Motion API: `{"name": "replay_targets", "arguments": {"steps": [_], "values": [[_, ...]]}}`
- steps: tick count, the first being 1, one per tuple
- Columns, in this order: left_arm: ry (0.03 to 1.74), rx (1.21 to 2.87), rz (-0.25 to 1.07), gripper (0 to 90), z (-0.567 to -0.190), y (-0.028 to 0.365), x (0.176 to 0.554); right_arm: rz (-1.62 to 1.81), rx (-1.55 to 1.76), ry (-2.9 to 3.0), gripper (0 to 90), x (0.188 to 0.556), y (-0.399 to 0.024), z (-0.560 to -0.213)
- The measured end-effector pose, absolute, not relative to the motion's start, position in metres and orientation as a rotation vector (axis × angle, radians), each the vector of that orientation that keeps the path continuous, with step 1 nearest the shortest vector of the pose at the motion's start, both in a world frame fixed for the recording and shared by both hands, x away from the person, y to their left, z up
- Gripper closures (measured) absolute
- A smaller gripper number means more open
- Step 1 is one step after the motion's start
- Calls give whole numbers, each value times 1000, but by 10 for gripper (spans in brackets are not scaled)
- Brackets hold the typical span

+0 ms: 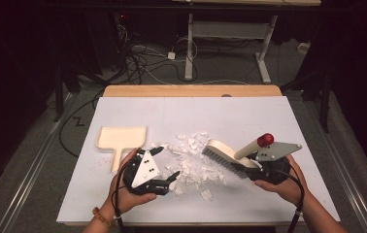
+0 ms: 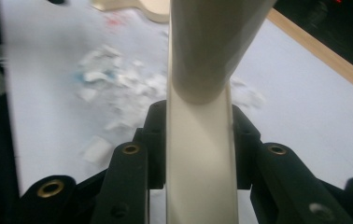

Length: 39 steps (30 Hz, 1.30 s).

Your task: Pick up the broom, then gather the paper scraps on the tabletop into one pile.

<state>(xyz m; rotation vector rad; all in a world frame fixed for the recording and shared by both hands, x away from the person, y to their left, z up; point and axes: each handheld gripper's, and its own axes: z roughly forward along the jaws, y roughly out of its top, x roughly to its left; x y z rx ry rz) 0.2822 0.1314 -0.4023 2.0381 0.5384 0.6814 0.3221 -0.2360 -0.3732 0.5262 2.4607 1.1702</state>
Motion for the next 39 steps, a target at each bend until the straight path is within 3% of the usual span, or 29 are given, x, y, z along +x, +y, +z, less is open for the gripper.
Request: {"name": "replay_targets", "arguments": {"steps": [7, 15, 39], "values": [[663, 2064, 773, 169, -422, 169, 265, 1190, 653, 2381, 676, 336, -251, -369], [806, 2093, 771, 169, -453, 208, 258, 1144, 713, 2327, 677, 347, -263, -369], [838, 2110, 749, 162, -464, 208, 260, 1018, 799, 2235, 677, 376, -268, -380]]}}
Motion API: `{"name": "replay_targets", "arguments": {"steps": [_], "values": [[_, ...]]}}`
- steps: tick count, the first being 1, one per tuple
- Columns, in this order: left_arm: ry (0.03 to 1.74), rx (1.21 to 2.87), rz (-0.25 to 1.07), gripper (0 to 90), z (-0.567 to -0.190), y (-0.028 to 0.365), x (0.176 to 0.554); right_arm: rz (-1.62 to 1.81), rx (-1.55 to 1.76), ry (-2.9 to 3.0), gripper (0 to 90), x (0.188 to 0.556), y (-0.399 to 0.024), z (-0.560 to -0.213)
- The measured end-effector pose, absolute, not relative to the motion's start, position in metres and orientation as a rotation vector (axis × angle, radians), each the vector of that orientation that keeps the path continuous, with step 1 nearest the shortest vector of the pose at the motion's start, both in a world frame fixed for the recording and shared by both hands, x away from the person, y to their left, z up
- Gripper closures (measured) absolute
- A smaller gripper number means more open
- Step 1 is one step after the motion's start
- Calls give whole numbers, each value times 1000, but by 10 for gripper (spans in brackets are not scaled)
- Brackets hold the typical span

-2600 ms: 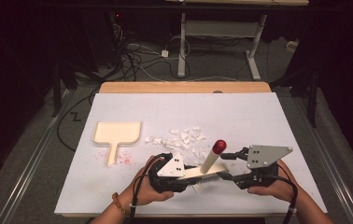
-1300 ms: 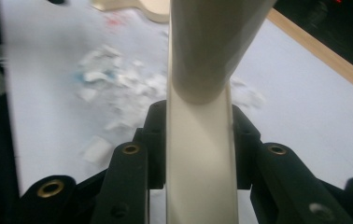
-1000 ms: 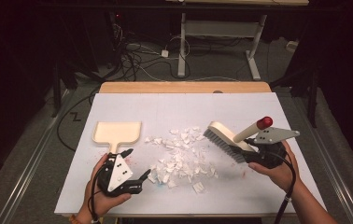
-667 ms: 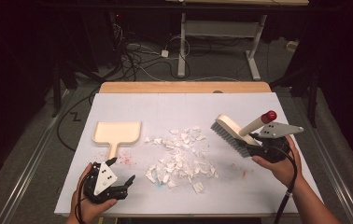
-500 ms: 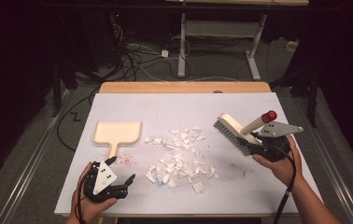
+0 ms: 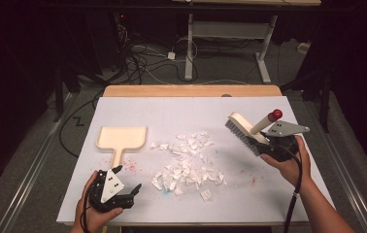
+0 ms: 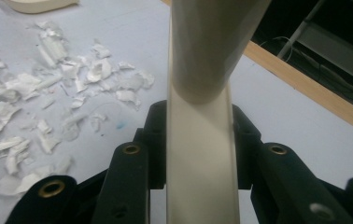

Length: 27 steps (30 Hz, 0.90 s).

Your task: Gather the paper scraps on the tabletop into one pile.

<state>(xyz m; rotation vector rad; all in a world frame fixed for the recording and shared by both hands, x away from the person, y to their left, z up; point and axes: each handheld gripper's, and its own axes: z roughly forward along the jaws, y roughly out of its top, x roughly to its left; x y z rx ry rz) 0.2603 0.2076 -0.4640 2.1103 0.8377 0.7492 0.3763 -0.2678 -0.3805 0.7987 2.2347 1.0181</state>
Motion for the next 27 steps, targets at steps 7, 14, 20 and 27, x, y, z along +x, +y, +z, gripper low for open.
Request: {"name": "replay_targets", "arguments": {"steps": [7, 14, 20, 27], "values": [[845, 2125, 740, 162, -466, 207, 262, 957, 811, 2252, 677, 405, -249, -394], [835, 2134, 745, 162, -466, 206, 261, 795, 753, 2283, 677, 442, -210, -414], [837, 2145, 747, 162, -466, 207, 259, 676, 740, 2277, 677, 460, -181, -423], [836, 2150, 740, 162, -467, 207, 259, 665, 608, 2346, 677, 450, -153, -433]]}}
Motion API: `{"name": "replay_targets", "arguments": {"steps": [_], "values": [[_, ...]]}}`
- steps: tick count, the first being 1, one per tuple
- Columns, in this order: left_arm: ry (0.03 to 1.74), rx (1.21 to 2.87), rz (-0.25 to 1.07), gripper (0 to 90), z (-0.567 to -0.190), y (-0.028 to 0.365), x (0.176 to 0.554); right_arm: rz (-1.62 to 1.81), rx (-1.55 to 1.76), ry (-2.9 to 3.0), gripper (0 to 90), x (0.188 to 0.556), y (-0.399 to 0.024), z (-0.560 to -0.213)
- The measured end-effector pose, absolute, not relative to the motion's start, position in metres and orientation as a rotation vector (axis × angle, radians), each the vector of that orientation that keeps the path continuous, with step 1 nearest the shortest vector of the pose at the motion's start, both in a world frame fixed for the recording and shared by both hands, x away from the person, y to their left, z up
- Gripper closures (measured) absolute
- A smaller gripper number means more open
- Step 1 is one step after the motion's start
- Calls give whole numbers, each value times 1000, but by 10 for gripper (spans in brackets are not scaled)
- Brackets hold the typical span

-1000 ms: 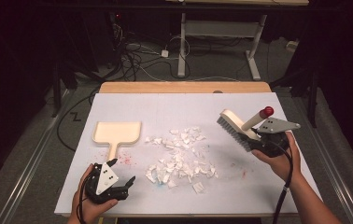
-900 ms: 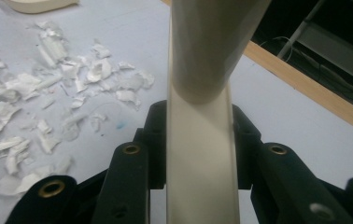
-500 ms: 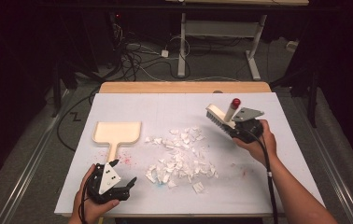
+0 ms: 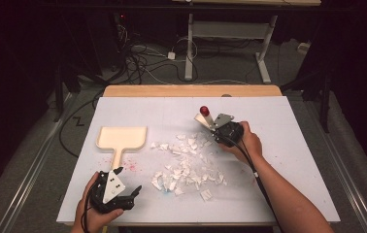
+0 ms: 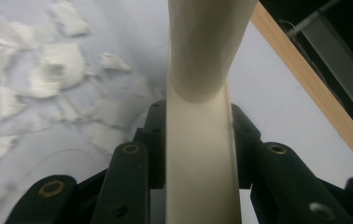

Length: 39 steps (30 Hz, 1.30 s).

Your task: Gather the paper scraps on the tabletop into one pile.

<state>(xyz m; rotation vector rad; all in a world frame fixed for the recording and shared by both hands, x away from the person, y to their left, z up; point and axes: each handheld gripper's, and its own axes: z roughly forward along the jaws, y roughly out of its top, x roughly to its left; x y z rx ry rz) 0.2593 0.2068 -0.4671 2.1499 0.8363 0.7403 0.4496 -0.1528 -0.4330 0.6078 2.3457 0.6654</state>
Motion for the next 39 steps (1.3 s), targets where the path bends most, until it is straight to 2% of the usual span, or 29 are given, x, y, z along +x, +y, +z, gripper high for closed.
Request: {"name": "replay_targets", "arguments": {"steps": [13, 22, 30, 39], "values": [[828, 2169, 720, 165, -468, 203, 259, 809, 368, 2464, 675, 397, -156, -434], [822, 2177, 714, 164, -469, 200, 259, 855, 241, 2518, 677, 351, -169, -422], [824, 2170, 716, 164, -468, 201, 260, 940, 297, 2437, 677, 361, -177, -397], [825, 2165, 715, 164, -467, 203, 260, 919, 355, 2383, 677, 407, -154, -392]]}}
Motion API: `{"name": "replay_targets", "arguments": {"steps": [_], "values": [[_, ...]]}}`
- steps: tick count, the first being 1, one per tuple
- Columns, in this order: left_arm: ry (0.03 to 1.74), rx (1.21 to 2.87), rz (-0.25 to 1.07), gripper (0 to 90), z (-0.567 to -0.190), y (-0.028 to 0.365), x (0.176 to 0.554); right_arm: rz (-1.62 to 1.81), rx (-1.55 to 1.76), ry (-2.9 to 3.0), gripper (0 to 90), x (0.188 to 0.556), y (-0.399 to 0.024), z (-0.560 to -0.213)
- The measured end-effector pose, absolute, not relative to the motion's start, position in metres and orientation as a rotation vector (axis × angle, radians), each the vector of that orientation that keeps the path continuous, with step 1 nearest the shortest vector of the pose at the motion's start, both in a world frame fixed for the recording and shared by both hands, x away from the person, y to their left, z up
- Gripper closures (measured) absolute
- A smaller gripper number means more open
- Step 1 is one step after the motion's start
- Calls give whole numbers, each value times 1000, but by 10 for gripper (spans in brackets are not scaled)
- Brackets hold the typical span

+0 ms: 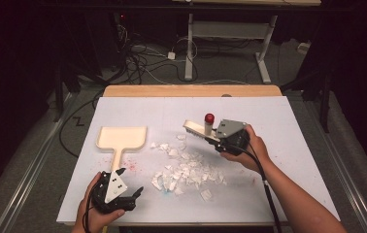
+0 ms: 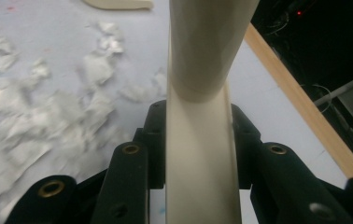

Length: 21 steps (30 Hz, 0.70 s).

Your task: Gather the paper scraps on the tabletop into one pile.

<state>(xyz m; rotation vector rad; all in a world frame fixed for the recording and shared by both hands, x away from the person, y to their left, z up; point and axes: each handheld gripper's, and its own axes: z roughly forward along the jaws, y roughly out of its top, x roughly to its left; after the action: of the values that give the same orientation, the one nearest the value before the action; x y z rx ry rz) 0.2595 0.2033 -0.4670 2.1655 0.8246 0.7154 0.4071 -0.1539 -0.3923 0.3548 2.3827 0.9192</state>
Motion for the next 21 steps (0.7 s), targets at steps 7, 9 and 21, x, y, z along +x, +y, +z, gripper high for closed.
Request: {"name": "replay_targets", "arguments": {"steps": [7, 9, 21], "values": [[821, 2158, 707, 164, -467, 204, 260, 915, 381, 2376, 677, 447, -118, -403], [821, 2160, 706, 164, -467, 204, 260, 915, 379, 2376, 677, 451, -111, -406], [813, 2172, 669, 182, -470, 203, 260, 889, 324, 2444, 677, 472, -51, -434]]}}
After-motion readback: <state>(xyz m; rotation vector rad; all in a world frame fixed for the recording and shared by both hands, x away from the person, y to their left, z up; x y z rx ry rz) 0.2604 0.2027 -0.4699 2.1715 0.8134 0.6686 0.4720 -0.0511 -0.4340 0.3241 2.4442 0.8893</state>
